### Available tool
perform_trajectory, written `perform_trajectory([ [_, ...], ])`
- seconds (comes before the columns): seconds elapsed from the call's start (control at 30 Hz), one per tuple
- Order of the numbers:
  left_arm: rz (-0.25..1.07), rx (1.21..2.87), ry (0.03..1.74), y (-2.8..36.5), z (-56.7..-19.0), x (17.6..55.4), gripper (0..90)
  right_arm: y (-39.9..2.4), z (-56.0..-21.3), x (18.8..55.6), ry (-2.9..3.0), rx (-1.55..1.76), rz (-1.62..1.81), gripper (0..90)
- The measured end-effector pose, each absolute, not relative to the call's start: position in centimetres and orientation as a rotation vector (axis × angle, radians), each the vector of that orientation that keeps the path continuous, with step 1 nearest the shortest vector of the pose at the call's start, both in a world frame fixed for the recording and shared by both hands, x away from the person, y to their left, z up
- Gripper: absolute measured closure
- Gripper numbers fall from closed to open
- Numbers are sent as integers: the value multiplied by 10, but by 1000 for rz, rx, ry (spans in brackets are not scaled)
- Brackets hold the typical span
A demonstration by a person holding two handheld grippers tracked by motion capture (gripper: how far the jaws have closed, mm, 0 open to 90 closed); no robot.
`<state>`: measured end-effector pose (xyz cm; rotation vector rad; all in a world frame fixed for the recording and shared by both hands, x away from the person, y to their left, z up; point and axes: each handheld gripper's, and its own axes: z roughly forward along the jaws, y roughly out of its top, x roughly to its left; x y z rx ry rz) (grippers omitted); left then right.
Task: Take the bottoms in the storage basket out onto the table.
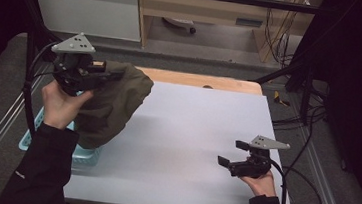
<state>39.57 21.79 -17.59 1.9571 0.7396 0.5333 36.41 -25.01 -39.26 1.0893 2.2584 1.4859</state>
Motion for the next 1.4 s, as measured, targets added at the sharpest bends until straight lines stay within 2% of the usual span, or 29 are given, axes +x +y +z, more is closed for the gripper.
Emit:
perform_trajectory([
  [0.77,480,1967,675,179,-174,402,826,-251,-392,364,2255,1088,1493,13],
  [1.4,412,1943,637,143,-191,410,824,-252,-391,364,2253,1083,1499,13],
])
